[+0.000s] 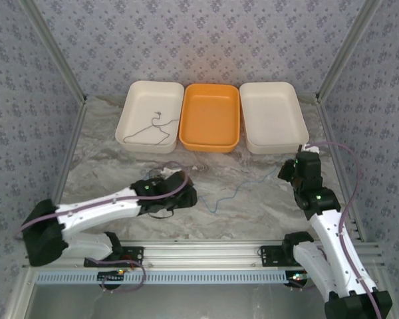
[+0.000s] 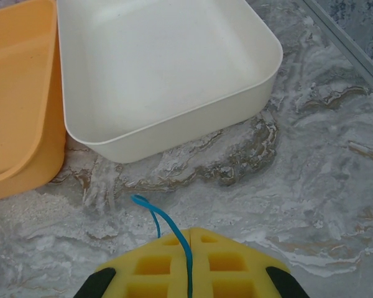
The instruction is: Untangle the cables
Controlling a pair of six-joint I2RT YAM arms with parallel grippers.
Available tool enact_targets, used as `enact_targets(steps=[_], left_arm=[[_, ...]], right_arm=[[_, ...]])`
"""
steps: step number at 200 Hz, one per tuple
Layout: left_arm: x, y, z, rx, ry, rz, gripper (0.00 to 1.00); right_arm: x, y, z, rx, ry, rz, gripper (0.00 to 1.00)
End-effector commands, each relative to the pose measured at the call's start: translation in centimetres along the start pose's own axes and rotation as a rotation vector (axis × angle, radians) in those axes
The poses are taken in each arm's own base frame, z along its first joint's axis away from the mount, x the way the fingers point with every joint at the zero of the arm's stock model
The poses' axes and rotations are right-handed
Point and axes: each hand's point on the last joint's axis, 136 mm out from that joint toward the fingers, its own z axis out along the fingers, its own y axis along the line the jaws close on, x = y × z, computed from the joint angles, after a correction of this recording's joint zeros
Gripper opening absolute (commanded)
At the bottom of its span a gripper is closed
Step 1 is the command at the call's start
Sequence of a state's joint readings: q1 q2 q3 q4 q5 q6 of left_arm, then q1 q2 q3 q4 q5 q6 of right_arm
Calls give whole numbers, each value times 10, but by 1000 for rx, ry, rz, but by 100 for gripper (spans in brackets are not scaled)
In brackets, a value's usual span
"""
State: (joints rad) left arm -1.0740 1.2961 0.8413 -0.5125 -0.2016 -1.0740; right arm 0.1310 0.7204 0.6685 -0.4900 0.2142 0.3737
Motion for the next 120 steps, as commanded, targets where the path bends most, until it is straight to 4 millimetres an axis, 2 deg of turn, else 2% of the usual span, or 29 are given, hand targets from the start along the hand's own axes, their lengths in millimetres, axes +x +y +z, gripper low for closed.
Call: enact_targets(steps=[1, 34, 67, 82, 101, 120], left_arm=[[-7, -21, 10, -8, -33, -168, 73], [4, -59, 39, 73, -33, -372, 76], [22, -73, 63, 61, 24, -529, 75], [27, -73, 74, 73, 27, -602, 71], [24, -71, 83, 65, -5, -643, 68], [20, -65, 89, 31, -38, -651, 57]], right_arm=[[-18, 2, -6, -5, -52, 8, 0], [-16, 2, -8, -15, -51, 7, 0], [-16, 0, -13, -22, -57, 12, 0], [-17, -1, -14, -26, -62, 20, 0], [-17, 0, -16, -37, -69, 26, 0], [-15, -1, -17, -37, -66, 29, 0]])
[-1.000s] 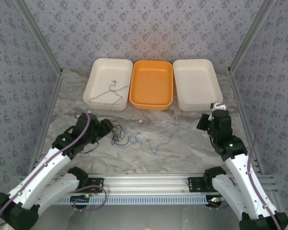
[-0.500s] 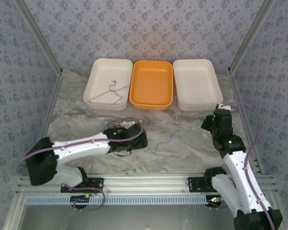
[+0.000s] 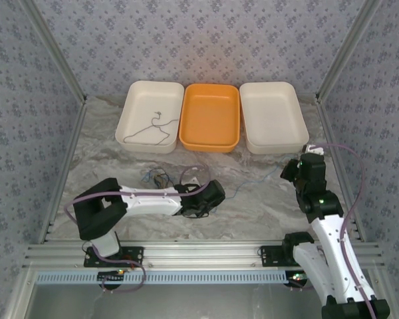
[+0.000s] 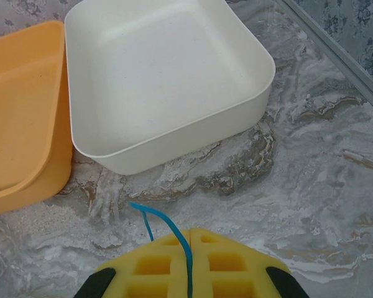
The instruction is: Untangle the cables
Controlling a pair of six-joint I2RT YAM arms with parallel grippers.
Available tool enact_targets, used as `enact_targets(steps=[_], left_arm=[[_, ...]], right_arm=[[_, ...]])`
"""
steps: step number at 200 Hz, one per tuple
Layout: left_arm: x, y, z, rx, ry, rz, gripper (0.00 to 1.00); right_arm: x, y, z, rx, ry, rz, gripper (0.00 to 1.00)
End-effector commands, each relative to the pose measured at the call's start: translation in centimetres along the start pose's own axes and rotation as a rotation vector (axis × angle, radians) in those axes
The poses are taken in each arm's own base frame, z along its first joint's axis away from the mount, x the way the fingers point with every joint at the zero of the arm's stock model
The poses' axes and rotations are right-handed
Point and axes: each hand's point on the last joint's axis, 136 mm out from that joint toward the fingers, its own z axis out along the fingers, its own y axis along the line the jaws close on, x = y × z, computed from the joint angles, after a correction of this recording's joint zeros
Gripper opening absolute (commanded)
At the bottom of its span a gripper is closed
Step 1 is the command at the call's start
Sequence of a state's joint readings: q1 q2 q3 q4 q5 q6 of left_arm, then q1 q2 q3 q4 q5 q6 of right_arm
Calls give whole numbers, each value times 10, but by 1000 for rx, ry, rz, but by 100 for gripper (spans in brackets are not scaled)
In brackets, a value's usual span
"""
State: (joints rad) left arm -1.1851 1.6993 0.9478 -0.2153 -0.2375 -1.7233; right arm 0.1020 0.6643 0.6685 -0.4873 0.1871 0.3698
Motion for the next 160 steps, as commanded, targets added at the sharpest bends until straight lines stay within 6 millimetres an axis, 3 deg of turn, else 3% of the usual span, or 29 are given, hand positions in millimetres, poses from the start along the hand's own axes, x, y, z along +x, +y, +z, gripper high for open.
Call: enact_targets(steps=[1, 15, 34, 65, 100, 127, 160], left_arm=[[-7, -7, 6, 18, -51, -95, 57], [-14, 0, 6, -6, -87, -102, 42], [-25, 13, -1, -38, -139, -107, 0], [-44, 12, -34, 2, -232, -74, 0], [-82, -11, -111, 92, -419, 19, 0], [-116, -13, -165, 147, -550, 31, 0], [-151, -29, -195, 212, -578, 52, 0]], right_arm=[[-6, 2, -5, -15, -16, 6, 0], [-7, 0, -7, -10, -19, 8, 0], [-12, -4, -10, 10, -35, 17, 0], [-31, -17, -21, 74, -81, 48, 0], [-61, -34, -31, 129, -132, 121, 0], [-73, -42, -35, 143, -160, 174, 0], [-86, -35, -39, 87, -196, 197, 0]])
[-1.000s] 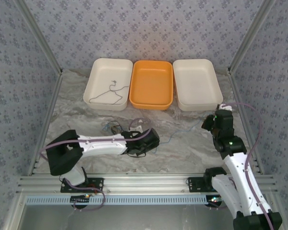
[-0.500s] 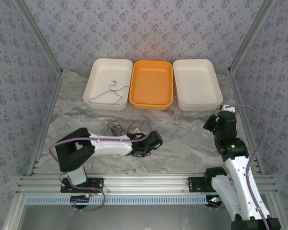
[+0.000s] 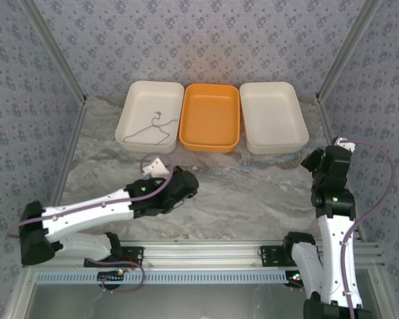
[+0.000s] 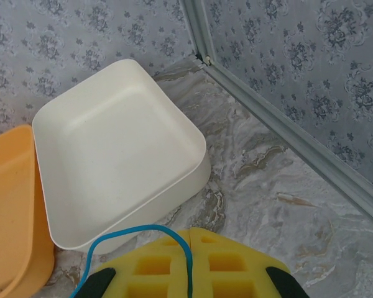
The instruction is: Untangle the cables
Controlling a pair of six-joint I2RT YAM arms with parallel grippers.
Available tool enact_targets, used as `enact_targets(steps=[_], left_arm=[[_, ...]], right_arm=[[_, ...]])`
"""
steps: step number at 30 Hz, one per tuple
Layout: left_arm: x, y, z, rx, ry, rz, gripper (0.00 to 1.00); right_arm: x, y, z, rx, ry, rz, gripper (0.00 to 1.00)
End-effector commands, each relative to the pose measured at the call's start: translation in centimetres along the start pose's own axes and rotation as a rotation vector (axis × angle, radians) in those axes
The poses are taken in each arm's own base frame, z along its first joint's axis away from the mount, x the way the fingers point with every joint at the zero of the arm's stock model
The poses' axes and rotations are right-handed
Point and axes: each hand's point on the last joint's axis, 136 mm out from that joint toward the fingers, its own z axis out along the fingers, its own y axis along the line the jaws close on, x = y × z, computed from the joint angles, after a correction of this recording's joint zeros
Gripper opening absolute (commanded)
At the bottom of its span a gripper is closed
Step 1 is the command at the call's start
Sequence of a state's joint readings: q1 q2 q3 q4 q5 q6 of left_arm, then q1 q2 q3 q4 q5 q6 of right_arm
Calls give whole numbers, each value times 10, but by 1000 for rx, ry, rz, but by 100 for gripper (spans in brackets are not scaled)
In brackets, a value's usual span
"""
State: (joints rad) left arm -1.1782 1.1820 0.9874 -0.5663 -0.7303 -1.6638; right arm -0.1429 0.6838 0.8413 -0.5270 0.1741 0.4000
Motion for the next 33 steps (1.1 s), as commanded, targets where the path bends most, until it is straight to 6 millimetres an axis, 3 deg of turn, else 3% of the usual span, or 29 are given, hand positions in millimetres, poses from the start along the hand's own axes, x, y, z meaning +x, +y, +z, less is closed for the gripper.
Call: enact_targets(steps=[1, 7, 10, 15, 26, 30, 33], left_arm=[[-41, -5, -4, 0, -98, 111, 0], [-91, -31, -5, 44, -134, 126, 0], [-106, -46, 2, 83, -120, 134, 0], [-105, -68, 23, 128, -53, 175, 0], [-57, -127, 103, 184, 100, 267, 0], [-52, -133, 138, 149, 116, 282, 0], [-50, -125, 171, 106, 146, 266, 0]], right_arm=[[-15, 13, -8, -70, -31, 37, 0], [-25, 38, -16, -214, -66, 31, 0], [-32, 65, -22, -359, -74, 41, 0], [-45, 119, -23, -564, -78, 23, 0], [-63, 278, 52, -856, -5, -26, 0], [-47, 318, 97, -866, 57, -15, 0], [-30, 342, 136, -852, 94, 3, 0]])
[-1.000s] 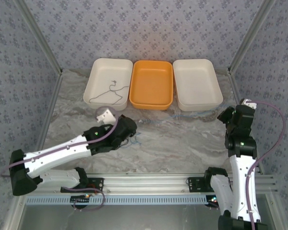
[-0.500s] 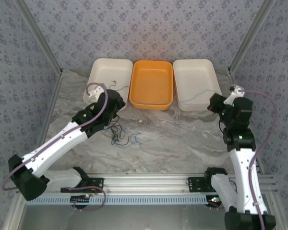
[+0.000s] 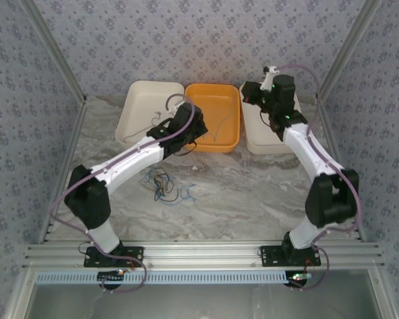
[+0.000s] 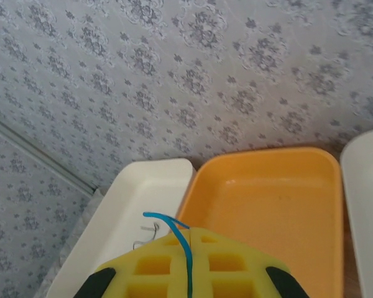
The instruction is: Untangle the cables
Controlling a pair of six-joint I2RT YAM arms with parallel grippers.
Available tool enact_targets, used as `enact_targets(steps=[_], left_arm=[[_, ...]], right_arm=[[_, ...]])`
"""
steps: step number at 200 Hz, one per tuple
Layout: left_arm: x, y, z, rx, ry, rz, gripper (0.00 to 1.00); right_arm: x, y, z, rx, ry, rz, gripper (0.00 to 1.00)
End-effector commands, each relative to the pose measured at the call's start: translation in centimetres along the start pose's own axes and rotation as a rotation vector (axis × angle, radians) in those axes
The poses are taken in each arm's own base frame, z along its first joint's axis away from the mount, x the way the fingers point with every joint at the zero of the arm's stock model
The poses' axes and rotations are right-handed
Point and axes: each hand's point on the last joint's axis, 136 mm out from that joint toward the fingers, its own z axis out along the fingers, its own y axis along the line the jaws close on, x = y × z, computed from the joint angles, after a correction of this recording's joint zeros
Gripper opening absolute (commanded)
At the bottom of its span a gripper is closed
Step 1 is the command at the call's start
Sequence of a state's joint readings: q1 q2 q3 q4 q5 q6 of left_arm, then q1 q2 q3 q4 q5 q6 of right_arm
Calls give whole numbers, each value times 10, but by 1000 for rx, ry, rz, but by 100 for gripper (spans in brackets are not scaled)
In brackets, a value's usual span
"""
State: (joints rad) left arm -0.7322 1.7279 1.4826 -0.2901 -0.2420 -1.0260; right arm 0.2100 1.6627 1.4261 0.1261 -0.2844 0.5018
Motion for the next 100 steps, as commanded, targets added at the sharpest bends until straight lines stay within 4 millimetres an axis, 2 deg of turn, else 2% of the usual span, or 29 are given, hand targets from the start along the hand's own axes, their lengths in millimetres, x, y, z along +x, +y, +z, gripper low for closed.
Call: enact_targets(steps=[1, 8, 32, 42, 52, 74, 100], left_arm=[[-11, 0, 27, 8, 20, -19, 0], [-8, 7, 39, -6, 39, -36, 0], [2, 26, 76, -26, 112, -101, 0], [6, 32, 83, -33, 126, -122, 0], [8, 34, 86, -35, 135, -133, 0], [15, 35, 89, -36, 159, -143, 0], [21, 38, 90, -51, 167, -147, 0]], right_arm=[[-2, 0, 40, -23, -26, 30, 0], [2, -6, 53, -12, -21, 38, 0], [39, -31, 106, 19, 66, 80, 2], [56, -40, 126, 27, 128, 101, 27], [65, -44, 136, 41, 166, 109, 40], [63, -39, 136, 62, 158, 80, 61], [42, -24, 121, 58, 118, 47, 70]])
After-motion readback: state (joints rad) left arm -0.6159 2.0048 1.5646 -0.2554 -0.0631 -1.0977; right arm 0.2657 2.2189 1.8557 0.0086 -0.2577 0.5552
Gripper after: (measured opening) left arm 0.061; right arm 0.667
